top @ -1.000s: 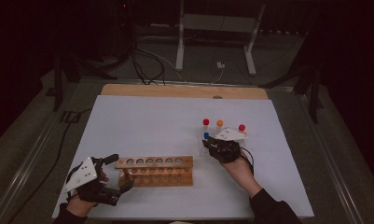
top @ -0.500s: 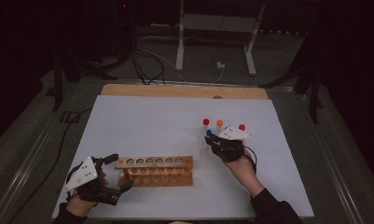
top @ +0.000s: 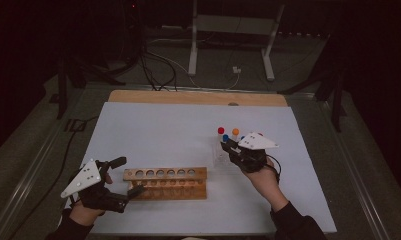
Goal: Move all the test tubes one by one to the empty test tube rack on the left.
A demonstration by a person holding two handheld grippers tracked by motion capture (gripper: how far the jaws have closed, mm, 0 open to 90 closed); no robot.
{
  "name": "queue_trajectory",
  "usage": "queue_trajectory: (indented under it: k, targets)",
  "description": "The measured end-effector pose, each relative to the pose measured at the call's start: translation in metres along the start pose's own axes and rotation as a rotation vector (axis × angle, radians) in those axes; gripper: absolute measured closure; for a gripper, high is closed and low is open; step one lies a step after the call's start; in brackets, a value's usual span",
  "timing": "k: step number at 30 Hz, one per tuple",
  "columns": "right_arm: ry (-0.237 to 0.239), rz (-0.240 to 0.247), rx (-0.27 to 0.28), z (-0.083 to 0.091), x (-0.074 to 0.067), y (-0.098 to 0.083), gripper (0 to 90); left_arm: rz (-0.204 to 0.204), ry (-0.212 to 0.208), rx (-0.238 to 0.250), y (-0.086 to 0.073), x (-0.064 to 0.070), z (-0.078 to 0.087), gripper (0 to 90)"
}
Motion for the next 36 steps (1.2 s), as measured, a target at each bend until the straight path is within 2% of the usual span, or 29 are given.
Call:
queue_trajectory:
  k: [2, 5, 7, 9, 10, 11, 12, 17, 22, 24, 25, 27, 28, 32, 33, 34, 36]
  targets:
    - [0.014, 0.002, 0.01, 0.003, -0.003, 0.002, 77.1, -0.014, 0.004, -0.005, 0.008, 0.0, -0.002, 0.5]
    - [0.034, 0.011, 0.016, 0.005, -0.007, 0.005, 77.2, -0.023, -0.018, 0.003, 0.019, 0.0, -0.006, 0.5]
    - [0.048, 0.022, 0.023, 0.007, -0.011, 0.007, 77.2, -0.038, -0.053, 0.0, 0.033, 0.0, -0.013, 0.5]
    - [0.061, 0.027, 0.025, 0.008, -0.013, 0.008, 77.2, -0.042, -0.066, -0.006, 0.037, 0.0, -0.016, 0.5]
    - [0.067, 0.03, 0.024, 0.008, -0.015, 0.009, 77.2, -0.046, -0.093, -0.018, 0.045, 0.001, -0.023, 0.5]
    - [0.07, 0.035, 0.024, 0.007, -0.016, 0.009, 77.1, -0.046, -0.093, -0.018, 0.045, 0.001, -0.023, 0.5]
    - [0.083, 0.037, 0.021, 0.007, -0.017, 0.01, 77.1, -0.063, -0.109, -0.037, 0.053, 0.002, -0.03, 0.5]
    - [0.104, 0.052, 0.016, 0.005, -0.021, 0.012, 77.2, -0.083, -0.14, -0.055, 0.068, 0.004, -0.044, 0.5]
    - [0.117, 0.059, 0.011, 0.004, -0.024, 0.013, 77.2, -0.094, -0.152, -0.066, 0.081, 0.006, -0.061, 0.5]
    - [0.128, 0.059, 0.011, 0.003, -0.025, 0.014, 77.1, -0.103, -0.161, -0.062, 0.088, 0.007, -0.072, 1.4]
    - [0.132, 0.064, 0.01, 0.002, -0.026, 0.014, 77.2, -0.103, -0.161, -0.062, 0.088, 0.007, -0.072, 1.5]
    - [0.137, 0.069, 0.011, 0.002, -0.028, 0.016, 77.2, -0.103, -0.179, -0.068, 0.091, 0.008, -0.081, 1.8]
    - [0.139, 0.074, 0.01, 0.001, -0.029, 0.016, 77.2, -0.11, -0.184, -0.063, 0.095, 0.01, -0.088, 3.7]
    - [0.146, 0.082, 0.011, 0.0, -0.032, 0.018, 77.2, -0.115, -0.203, -0.063, 0.101, 0.012, -0.1, 7.4]
    - [0.146, 0.083, 0.01, 0.0, -0.032, 0.018, 77.2, -0.123, -0.2, -0.071, 0.104, 0.013, -0.107, 7.9]
    - [0.148, 0.084, 0.009, -0.001, -0.032, 0.018, 77.1, -0.123, -0.2, -0.071, 0.104, 0.013, -0.107, 8.6]
    - [0.15, 0.084, 0.007, -0.001, -0.033, 0.018, 77.1, -0.133, -0.195, -0.077, 0.107, 0.014, -0.112, 15.7]
Point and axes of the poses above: each handheld gripper's, and its own axes: z roughly backward along the jaws, y roughly out of its top, x roughly to its right, the point moved 1 cm from there along -z, roughly forward along the jaws, and after that the axes turned 14 degrees about -x, right-handed, at the moved point
